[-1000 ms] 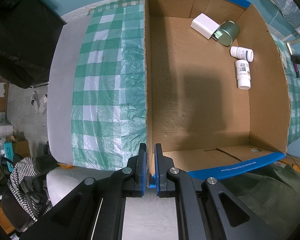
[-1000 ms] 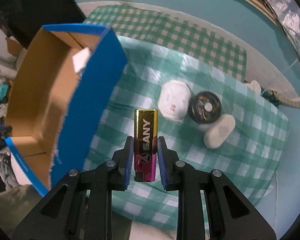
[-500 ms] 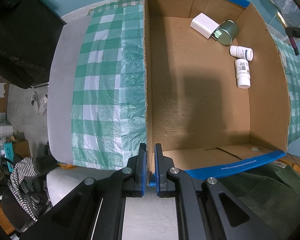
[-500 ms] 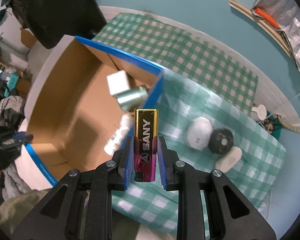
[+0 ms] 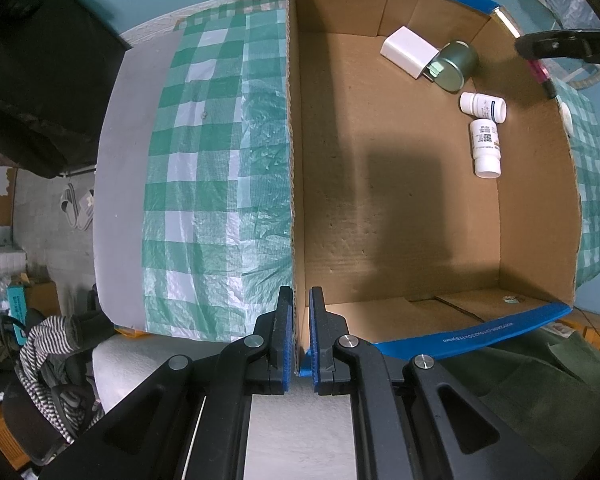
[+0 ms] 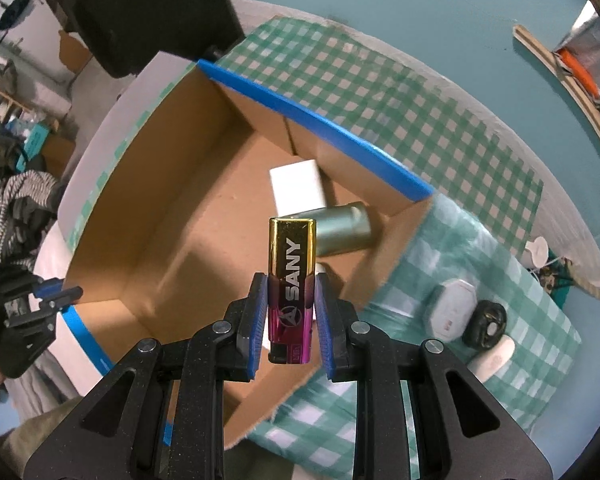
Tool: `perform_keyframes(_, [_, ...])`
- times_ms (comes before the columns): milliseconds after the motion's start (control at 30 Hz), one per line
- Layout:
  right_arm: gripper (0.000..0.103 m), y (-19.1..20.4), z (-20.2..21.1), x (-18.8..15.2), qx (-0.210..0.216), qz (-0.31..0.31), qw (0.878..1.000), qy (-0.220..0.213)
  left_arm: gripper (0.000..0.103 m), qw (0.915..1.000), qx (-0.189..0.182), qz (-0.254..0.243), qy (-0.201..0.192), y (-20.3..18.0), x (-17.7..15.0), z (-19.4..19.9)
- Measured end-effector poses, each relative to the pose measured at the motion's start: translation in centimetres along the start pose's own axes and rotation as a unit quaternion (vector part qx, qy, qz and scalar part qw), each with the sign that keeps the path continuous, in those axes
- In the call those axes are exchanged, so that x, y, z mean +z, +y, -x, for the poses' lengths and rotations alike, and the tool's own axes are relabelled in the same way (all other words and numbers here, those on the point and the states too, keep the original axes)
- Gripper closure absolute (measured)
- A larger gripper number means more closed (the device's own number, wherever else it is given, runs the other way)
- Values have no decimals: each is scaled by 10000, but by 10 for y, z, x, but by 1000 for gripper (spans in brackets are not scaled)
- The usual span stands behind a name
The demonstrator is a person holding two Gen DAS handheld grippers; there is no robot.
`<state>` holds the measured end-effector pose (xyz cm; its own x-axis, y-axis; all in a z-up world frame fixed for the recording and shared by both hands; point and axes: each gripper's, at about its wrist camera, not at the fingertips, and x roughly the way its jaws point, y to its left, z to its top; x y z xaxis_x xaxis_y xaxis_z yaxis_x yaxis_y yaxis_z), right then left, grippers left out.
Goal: Organize rigid objects
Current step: 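Open the right gripper to drop the lighter into the box, then move the right gripper back toward the white oval case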
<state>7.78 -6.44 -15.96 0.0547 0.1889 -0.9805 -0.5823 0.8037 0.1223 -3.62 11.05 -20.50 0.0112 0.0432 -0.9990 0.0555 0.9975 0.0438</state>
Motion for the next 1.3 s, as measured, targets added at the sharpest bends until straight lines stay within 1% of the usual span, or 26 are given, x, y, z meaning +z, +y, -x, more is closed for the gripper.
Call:
perform_keyframes(300, [81,0,-27,0,-54,-50,9996,269,96,10000,-11,-1,2,0,0,0])
perform_keyframes(500, [81,-3,-28,-1,-80,-93,9995,307,96,10000,-10,-14,-1,0,1,0])
perform_keyframes(600, [80,-2,-22,-3,-86,-88,9996,257,96,10000,-9,-13,-2,0,1,-1])
perform_keyframes(633, [79,-2,-21,-2,-106,-88,9996,241,96,10000,-11,-12,-2,0,1,-1])
perform_keyframes(700, [67,-2,-16,-3,-146,-90,9997,196,96,10000,-4,-18,1,0,1,-1])
perform_keyframes(833, [65,-2,-5,-5,-141,-58,9998,126,96,10000,8,-22,6,-1,1,0])
perform_keyframes(1067, [56,-6,16,-9,-162,-48,9999,-25,96,10000,11,-29,6,-1,1,0])
perform_keyframes(1233, [54,-13,30,-15,-194,-96,9997,-136,96,10000,-1,-18,2,0,1,0])
perform_keyframes(1300, [51,-17,35,-18,-218,-102,9996,-152,96,10000,0,-21,-2,0,1,0])
